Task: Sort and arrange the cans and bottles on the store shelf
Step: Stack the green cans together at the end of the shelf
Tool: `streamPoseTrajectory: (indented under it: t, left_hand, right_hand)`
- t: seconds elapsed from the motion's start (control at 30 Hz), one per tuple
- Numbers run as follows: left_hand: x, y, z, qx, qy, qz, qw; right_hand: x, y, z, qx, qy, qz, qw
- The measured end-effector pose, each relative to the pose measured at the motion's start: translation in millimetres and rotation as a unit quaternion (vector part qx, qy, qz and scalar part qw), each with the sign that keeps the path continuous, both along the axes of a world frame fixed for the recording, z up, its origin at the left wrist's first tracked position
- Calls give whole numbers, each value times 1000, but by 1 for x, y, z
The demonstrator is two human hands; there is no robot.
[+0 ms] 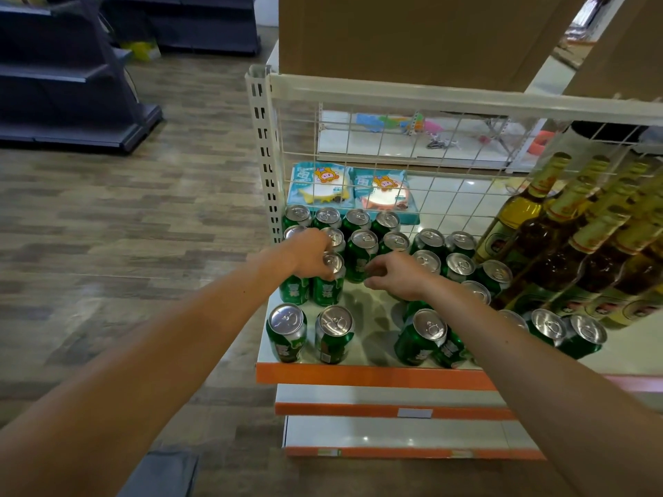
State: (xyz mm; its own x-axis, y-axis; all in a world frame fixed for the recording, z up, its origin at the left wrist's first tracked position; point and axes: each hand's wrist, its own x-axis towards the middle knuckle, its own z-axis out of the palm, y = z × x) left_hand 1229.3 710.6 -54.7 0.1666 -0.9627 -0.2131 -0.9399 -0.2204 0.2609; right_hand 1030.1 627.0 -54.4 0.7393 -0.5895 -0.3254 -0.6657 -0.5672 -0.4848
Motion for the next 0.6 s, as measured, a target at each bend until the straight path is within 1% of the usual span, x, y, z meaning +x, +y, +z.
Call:
streamPoseTrajectory:
  t: [0.17, 0.33, 0.4, 0.5, 0.6]
  left_hand:
    - [-1, 3, -1, 3, -23, 8, 1000]
    - [8, 11, 8, -78, 1, 38, 996]
    - [13, 16, 14, -84, -6, 41, 996]
    - [12, 29, 26, -65, 12, 12, 998]
    - [-5, 48, 45, -7, 97, -41, 994]
  right_hand:
    - [-6, 7, 4, -3, -1, 4, 1000]
    - [-12, 12, 10, -10, 7, 2, 1000]
    - [-14, 17, 13, -15, 12, 1, 1000]
    - [-18, 26, 15, -20, 15, -2, 1000]
    - [-22, 35, 19, -13, 10, -2, 1000]
